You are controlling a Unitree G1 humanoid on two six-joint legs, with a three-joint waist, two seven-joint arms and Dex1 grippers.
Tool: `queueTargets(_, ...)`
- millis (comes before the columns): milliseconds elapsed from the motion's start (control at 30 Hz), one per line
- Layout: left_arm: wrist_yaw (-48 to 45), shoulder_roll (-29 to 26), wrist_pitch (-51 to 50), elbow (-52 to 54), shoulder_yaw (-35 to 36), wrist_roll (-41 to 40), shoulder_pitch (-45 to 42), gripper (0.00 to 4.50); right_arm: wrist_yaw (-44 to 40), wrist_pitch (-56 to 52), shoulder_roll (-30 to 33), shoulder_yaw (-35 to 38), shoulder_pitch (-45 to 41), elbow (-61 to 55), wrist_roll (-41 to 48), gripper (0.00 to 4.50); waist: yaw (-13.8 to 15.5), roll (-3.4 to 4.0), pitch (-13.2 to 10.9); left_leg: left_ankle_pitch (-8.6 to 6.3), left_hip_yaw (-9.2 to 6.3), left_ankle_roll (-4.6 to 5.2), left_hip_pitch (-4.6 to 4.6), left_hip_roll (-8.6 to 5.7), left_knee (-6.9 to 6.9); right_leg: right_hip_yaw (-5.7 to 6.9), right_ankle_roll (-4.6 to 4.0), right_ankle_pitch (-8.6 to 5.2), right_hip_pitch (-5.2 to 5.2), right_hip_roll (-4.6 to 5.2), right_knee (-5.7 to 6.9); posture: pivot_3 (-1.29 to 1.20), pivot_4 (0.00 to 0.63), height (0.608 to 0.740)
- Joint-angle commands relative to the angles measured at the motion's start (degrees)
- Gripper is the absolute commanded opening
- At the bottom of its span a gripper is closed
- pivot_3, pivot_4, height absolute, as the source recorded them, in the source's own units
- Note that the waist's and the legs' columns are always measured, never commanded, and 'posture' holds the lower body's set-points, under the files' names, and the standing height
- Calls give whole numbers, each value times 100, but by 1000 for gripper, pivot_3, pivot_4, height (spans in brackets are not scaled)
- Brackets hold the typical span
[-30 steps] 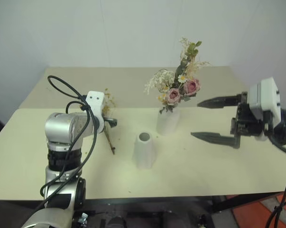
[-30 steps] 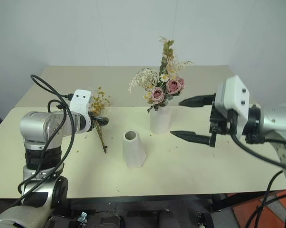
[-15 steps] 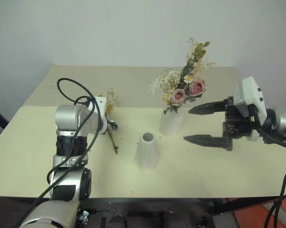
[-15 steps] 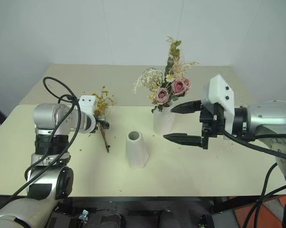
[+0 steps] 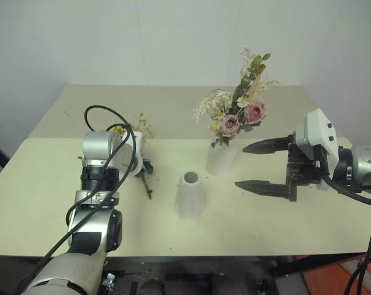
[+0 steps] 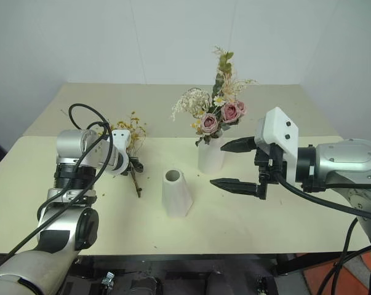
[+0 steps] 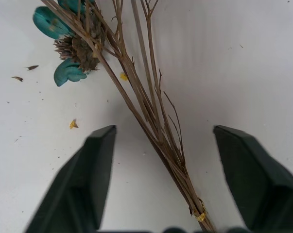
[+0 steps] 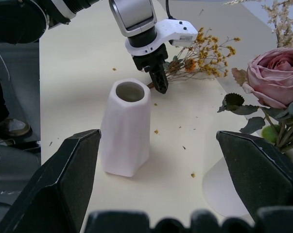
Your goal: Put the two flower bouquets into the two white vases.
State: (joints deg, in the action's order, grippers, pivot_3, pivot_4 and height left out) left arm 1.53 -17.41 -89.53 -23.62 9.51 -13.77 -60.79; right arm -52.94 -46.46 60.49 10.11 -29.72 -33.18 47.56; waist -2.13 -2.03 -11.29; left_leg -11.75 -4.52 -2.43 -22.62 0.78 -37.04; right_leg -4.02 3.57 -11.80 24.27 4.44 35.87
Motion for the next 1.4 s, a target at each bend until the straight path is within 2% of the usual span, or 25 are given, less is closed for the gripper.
queueTargets(33, -92, 44, 198, -30, 34, 84, -186, 2086, 74, -26, 67, 236, -20, -84, 68, 4500, 2, 0, 0, 0, 0, 0, 0, 0, 0, 0, 0, 0, 0, 0, 0, 0, 150, 740)
queueTargets(267, -46, 107, 583, -251, -23, 311, -64, 14, 166, -53, 47, 196, -31, -90, 79, 4500, 6, 0, 0, 0, 0, 0, 1, -1, 0, 0, 0, 0, -2, 1, 0, 0, 150, 740)
queueTargets(400, 253, 244, 1401, 336, 65, 550, 201, 14, 191, -52, 43, 274, 42, -109, 102, 4500, 6, 0, 0, 0, 0, 0, 3, 0, 0, 0, 0, 0, -3, 1, 0, 0, 150, 740)
queueTargets(567, 118, 170, 2134, 1181, 288, 475, 260, 14, 325, -24, 14, 399, 203, -157, 141, 4500, 10, -1, 0, 0, 0, 0, -9, 0, -1, -1, -35, 23, 6, 1, -1, 0, 150, 740)
queueTargets(633, -163, -37, 2673, 1809, -40, 563, 479, 14, 387, -63, -5, 492, 280, -175, 218, 4500, 10, -1, 0, 0, 0, -1, -10, 0, -1, 0, -36, 24, 6, 1, -2, 0, 150, 740)
queueTargets(700, -654, -241, 3001, 2470, -79, 329, 655, 14, 501, -128, -52, 644, 356, -196, 362, 4500, -7, -1, 0, 0, 1, -1, -9, 0, 1, -2, -38, 25, 6, 1, -5, 0, 150, 740)
queueTargets(833, -2016, -436, 2823, 3269, 693, -1060, 752, 14, 554, -197, -75, 1039, 493, -239, 743, 4500, 10, -1, 0, 1, 1, -2, -9, 1, -1, -1, -43, 28, 5, 1, -1, 0, 150, 740)
queueTargets(967, -3796, -499, 3667, 4174, 1509, -2840, 1247, 14, 479, -9, -50, 1271, 703, -362, 791, 4500, -16, 0, 0, 0, 3, -1, -8, 2, 0, -1, -36, 23, 3, 1, -8, 0, 150, 740)
queueTargets(1067, -4362, -541, 4159, 4059, 1678, -3334, 1339, 14, 432, 94, -86, 1371, 863, -461, 802, 4500, -10, 0, 0, 1, 4, -1, -2, 4, -2, -1, -36, 23, 0, -1, -3, 0, 150, 740)
queueTargets(1100, -4645, -578, 4339, 3925, 1660, -3443, 1342, 14, 416, 132, -121, 1405, 946, -496, 810, 4500, -9, 0, 0, 1, 4, -1, 3, 4, -2, 0, -12, 9, -7, -2, -4, 0, 150, 740)
queueTargets(1233, -5763, -545, 4736, 2918, 1503, -3878, 1130, 14, 427, 353, -207, 1291, 1347, -622, 477, 4500, -9, -7, 6, 1, 6, 0, 19, 4, -8, -4, 1, 1, -25, -2, -4, 0, 150, 740)
queueTargets(1400, -6309, -385, 4912, 1732, 1479, -4242, 820, 14, 552, 485, -336, 1271, 1581, -598, 311, 4500, -7, -7, 6, 1, 5, 0, 10, 4, -8, -3, 0, 1, -17, -3, -5, 0, 150, 740)
